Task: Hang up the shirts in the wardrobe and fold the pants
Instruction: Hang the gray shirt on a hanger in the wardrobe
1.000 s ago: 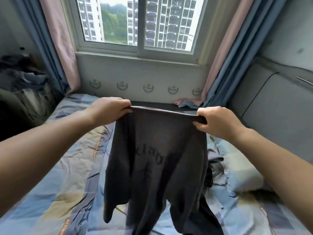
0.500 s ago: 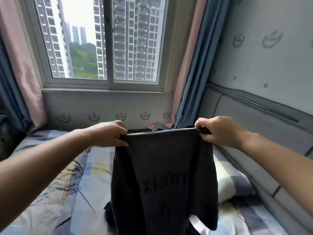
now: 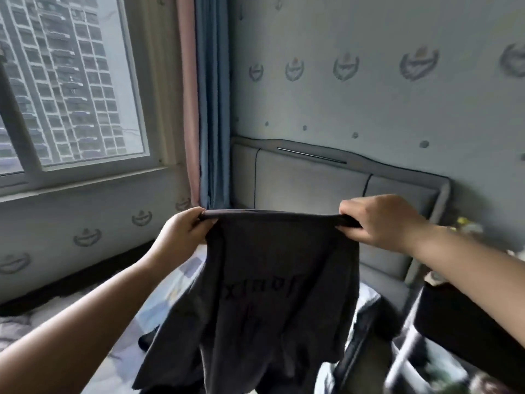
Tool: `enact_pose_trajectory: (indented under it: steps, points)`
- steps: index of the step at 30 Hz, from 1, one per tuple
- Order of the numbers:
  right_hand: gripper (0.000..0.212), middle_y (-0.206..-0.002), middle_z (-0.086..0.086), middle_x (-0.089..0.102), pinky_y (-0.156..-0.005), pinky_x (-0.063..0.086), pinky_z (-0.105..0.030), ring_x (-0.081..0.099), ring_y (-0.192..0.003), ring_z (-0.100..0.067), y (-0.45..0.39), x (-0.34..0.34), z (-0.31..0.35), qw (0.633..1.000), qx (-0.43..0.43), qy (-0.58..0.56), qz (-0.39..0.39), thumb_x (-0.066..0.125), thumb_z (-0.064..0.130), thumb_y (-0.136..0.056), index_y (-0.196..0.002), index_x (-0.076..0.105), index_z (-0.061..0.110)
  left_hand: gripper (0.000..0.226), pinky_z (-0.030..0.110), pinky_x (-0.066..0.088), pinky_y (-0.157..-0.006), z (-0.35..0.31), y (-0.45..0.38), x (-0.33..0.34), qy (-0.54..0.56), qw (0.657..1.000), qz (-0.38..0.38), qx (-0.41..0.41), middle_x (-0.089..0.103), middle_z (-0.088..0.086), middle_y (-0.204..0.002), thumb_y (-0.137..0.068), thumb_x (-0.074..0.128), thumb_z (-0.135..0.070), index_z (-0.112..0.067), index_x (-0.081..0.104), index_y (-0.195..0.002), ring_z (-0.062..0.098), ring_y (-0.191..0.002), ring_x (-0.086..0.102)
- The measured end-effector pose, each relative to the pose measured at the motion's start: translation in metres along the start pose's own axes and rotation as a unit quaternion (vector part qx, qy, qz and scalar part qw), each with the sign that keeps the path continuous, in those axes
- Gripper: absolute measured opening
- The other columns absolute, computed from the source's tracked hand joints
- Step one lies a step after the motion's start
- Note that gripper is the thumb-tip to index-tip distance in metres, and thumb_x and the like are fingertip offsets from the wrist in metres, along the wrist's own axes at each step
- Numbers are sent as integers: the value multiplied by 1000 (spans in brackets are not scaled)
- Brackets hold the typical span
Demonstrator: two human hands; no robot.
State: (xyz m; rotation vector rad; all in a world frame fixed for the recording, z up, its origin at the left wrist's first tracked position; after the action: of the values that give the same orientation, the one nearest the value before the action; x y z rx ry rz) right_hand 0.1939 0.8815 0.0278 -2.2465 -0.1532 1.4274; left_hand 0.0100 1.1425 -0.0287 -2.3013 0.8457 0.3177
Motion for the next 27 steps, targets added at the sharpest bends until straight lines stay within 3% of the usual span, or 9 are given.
enact_pose_trajectory:
  steps: [2, 4, 7, 11, 14, 19, 22, 24, 27]
  points:
    - [27, -69, 7, 57, -51, 29, -25, 59, -61, -23, 36, -16, -13, 998, 53, 15, 14, 60, 44, -82, -78, 52, 19, 24, 12, 46, -54, -29, 3, 29, 134, 990, 38, 15, 55, -11, -52, -90, 58, 1, -10, 56, -69, -3, -51, 52]
    - [25, -67, 6, 58, -49, 30, -25, 60, -59, -24, 78, -39, -27, 994, 107, 38, 7, 68, 39, -78, -76, 54, 18, 17, 13, 52, -61, -56, 8, 63, 230, 970, 81, 11, 62, -8, -59, -88, 58, 5, -6, 62, -76, 1, -57, 61]
    - [29, -62, 5, 58, -44, 33, -25, 60, -53, -23, 137, -79, -41, 981, 171, 91, -11, 78, 33, -69, -69, 54, 17, 11, 20, 57, -66, -93, 16, 109, 322, 939, 118, -3, 66, 4, -69, -88, 59, 4, -3, 65, -83, 8, -62, 64]
    - [34, -56, 4, 55, -42, 35, -26, 56, -46, -22, 215, -138, -56, 961, 239, 140, -24, 84, 24, -61, -64, 51, 17, 17, 29, 58, -71, -154, 38, 171, 386, 907, 166, 14, 74, 3, -79, -90, 61, -10, -19, 73, -82, 16, -78, 71]
    - [33, -55, 4, 50, -44, 33, -24, 53, -45, -22, 276, -184, -68, 943, 270, 193, -33, 78, 28, -70, -64, 47, 17, 10, 25, 56, -75, -207, 61, 214, 455, 869, 193, 29, 74, 3, -83, -84, 65, -21, -21, 75, -84, 17, -83, 71]
    - [34, -56, 4, 48, -41, 34, -26, 53, -48, -24, 373, -256, -80, 906, 320, 278, -13, 53, 44, -78, -63, 48, 14, 18, 28, 57, -75, -290, 93, 284, 473, 866, 157, 53, 72, -3, -70, -87, 67, -17, -28, 72, -75, 12, -73, 70]
    - [37, -56, 4, 49, -40, 35, -25, 54, -50, -22, 448, -309, -90, 878, 343, 332, 14, 49, 47, -81, -64, 50, 14, 20, 21, 55, -64, -365, 139, 343, 505, 837, 201, 58, 72, -6, -69, -88, 66, -18, -32, 72, -74, 7, -72, 69]
    - [37, -58, 3, 50, -41, 33, -23, 56, -52, -22, 493, -343, -94, 858, 352, 372, 36, 48, 47, -83, -63, 49, 15, 15, 24, 54, -59, -414, 171, 378, 521, 819, 233, 63, 73, -5, -73, -88, 67, -25, -33, 72, -77, 9, -75, 70]
    - [36, -61, 1, 50, -42, 29, -24, 58, -56, -24, 546, -389, -101, 838, 354, 412, 60, 43, 45, -82, -64, 49, 15, 12, 26, 56, -69, -485, 212, 419, 568, 776, 268, 64, 74, -5, -79, -89, 65, -27, -32, 72, -81, 10, -80, 69]
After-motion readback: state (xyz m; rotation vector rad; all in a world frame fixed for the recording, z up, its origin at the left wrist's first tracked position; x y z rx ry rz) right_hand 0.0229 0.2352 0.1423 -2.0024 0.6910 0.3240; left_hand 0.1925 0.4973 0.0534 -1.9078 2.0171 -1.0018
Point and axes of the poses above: each hand's wrist, its own y-axis away from the middle knuckle, its own x-axis out of the palm, z = x × y, the point moved 8 cm from there along -y, towards the middle knuckle
